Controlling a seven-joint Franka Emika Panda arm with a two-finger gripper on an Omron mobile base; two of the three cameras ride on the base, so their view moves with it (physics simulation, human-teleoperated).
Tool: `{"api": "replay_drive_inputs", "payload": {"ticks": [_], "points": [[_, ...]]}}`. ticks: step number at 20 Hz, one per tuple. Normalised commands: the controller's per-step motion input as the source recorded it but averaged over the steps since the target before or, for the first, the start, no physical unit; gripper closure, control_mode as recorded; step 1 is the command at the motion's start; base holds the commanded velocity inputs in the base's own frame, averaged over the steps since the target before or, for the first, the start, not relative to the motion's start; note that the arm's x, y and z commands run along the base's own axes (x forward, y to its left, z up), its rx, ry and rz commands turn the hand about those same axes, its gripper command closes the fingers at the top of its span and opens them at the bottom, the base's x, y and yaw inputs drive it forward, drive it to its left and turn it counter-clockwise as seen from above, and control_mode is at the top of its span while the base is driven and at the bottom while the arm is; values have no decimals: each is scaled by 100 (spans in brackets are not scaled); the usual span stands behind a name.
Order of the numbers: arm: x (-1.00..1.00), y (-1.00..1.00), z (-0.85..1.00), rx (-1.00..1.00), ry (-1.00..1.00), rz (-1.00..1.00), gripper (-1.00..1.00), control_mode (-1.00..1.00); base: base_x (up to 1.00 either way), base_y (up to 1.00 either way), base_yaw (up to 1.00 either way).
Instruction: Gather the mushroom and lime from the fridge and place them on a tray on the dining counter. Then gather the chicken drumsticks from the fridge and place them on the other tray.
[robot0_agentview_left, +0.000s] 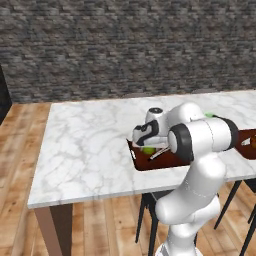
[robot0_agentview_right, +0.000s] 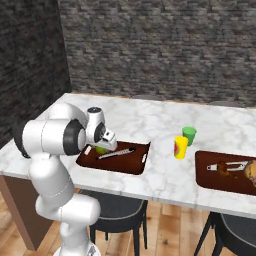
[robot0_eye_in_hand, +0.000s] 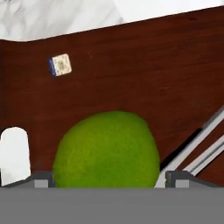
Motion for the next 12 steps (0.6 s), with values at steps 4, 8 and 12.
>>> {"api": "replay_drive_inputs", "payload": {"ticks": [4,8,12], "points": [[-35,0,44,0,0,0,-100,-100,0,0,0],[-36,0,70,0,0,0,-100,-100,0,0,0],[-53,0,63,0,-1,0,-100,-100,0,0,0]]}}
